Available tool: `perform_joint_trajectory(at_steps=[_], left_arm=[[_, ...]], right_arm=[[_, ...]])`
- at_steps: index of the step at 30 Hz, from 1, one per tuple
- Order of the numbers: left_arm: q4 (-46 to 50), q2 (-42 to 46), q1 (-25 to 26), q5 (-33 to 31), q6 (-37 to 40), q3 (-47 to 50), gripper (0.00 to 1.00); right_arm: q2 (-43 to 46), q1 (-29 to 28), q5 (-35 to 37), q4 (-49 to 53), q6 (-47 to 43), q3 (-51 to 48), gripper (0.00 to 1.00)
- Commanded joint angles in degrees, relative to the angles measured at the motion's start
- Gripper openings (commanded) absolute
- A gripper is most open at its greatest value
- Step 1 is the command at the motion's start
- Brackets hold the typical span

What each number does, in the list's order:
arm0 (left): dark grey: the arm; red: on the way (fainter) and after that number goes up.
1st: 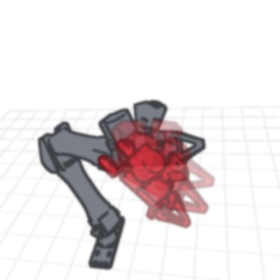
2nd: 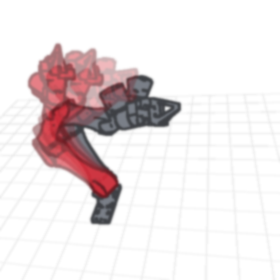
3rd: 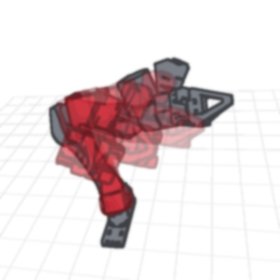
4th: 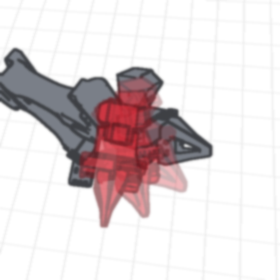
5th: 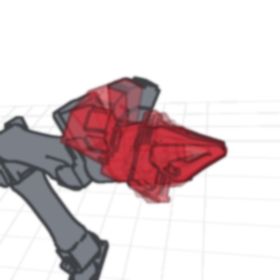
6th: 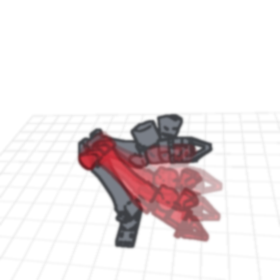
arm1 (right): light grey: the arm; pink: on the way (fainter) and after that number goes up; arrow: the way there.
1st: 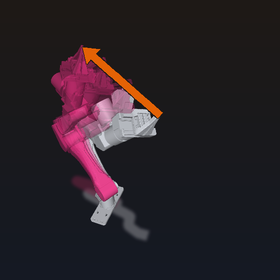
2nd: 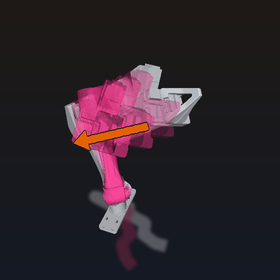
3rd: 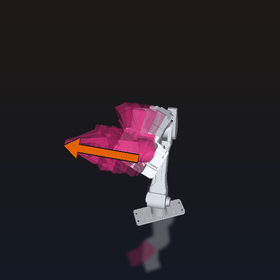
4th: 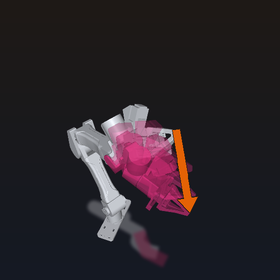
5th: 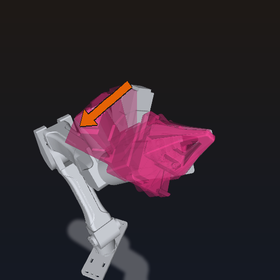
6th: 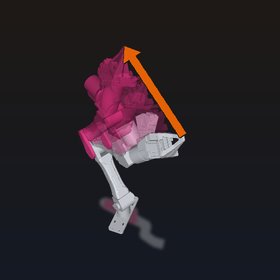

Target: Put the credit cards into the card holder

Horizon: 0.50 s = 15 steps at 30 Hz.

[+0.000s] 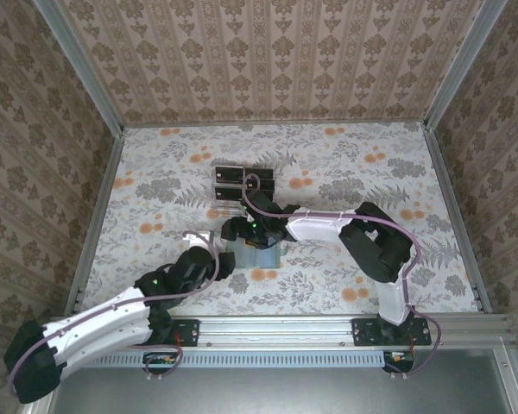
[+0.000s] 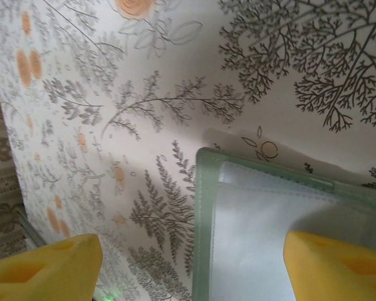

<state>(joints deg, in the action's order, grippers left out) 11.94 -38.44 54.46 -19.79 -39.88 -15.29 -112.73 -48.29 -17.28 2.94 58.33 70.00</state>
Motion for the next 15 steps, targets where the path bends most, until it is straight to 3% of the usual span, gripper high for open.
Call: perform_joint_trajectory(at_steps=[1, 9, 15], left_arm=[[7.2, 3.2, 0.1, -2.6, -2.5, 1.0, 0.83], [8.8, 0.6, -1.4, -1.2, -4.0, -1.3, 0.85], [8.7, -4.5, -4.3, 1.9, -4.0, -4.9, 0.87]], right_arm=[[-1.2, -0.3, -1.7, 1.3, -0.2, 1.4, 0.78], [2.3, -0.3, -3.3, 2.3, -2.6, 1.6, 0.78], [7.2, 0.0, -1.6, 9.6, -8.9, 4.5, 0.78]])
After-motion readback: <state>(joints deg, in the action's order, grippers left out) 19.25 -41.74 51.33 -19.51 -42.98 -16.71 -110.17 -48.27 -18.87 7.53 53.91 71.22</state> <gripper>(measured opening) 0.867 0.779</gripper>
